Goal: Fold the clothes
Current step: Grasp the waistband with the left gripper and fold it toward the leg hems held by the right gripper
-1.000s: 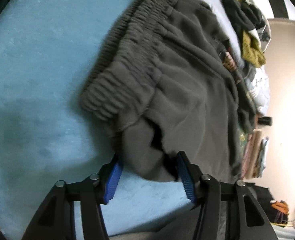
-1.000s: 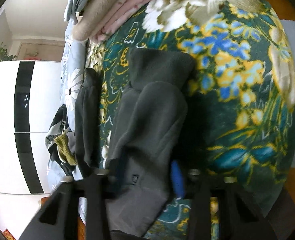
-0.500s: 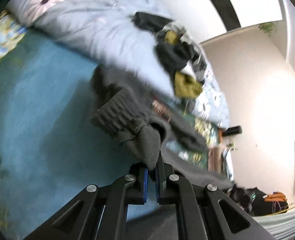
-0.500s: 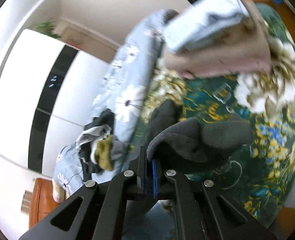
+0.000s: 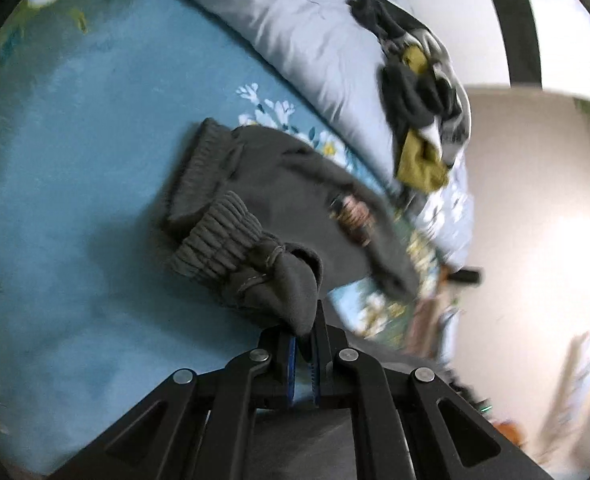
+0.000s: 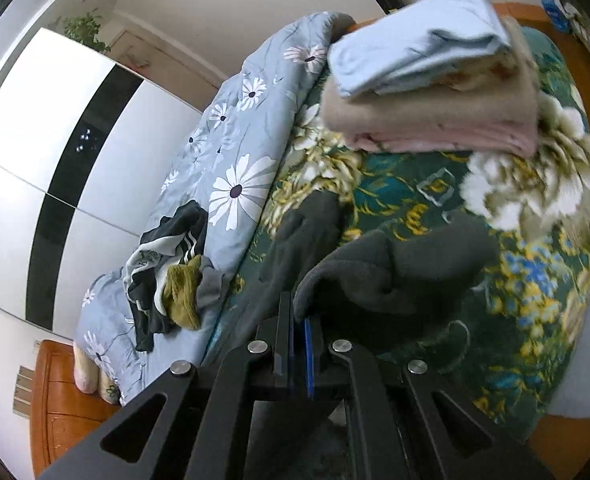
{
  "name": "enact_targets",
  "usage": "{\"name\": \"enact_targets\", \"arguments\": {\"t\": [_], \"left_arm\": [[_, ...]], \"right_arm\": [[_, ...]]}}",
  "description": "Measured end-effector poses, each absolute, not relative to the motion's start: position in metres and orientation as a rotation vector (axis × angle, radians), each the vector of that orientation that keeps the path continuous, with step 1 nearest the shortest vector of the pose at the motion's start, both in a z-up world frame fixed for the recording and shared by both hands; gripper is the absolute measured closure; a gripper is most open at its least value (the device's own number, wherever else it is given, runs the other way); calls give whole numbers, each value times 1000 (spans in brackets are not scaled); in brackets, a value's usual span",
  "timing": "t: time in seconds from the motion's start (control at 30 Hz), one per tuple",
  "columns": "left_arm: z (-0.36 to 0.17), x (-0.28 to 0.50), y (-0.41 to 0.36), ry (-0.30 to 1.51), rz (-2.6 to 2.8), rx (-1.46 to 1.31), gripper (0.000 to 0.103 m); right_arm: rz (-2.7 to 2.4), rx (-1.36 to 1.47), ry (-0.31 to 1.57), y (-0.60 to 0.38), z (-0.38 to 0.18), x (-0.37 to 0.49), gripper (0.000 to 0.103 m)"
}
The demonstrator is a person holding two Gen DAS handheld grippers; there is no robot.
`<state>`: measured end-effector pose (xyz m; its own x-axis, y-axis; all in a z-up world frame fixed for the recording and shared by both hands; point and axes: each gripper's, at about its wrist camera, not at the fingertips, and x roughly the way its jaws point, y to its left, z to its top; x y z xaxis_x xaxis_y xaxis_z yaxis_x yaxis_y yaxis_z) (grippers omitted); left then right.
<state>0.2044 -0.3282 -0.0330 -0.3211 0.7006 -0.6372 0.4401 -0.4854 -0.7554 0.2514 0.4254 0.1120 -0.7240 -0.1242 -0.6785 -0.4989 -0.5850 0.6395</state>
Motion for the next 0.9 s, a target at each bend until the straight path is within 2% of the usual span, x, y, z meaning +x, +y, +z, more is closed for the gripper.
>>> {"name": "enact_targets", "arguments": {"t": [0.13,0.23,0.43,0.53,0.63,0.77,0.87,0.9], "left_arm": [[-49,168,-325,-1630,1816,-1693,95],[-57,148,-324,-1682,1800,-1702,92],[-61,108,-318,-1641,1885,-1723,91],[-69,94,-318,-1679,1916,-1726,91],[-80,84,-317,-1715,1940,-1742,91],[-95,63,-313,-1666,2039,-1777,91],[-104,52,-310,-1650,2083,-1802,90],[-105,49,-308,-1637,2091,-1811,89]], "right_arm": [[2378,-1084,1255,423,113,203,99],[2348,-1136,1244,420,100,157,99],[2264,-1253,1255,420,65,75,99],[2244,-1327,1235,417,50,38,99],[2262,-1374,1206,413,38,21,99],[2287,-1435,1165,408,23,-1,99],[2305,-1482,1133,405,11,-17,94],[2311,-1497,1122,404,8,-23,86]]}}
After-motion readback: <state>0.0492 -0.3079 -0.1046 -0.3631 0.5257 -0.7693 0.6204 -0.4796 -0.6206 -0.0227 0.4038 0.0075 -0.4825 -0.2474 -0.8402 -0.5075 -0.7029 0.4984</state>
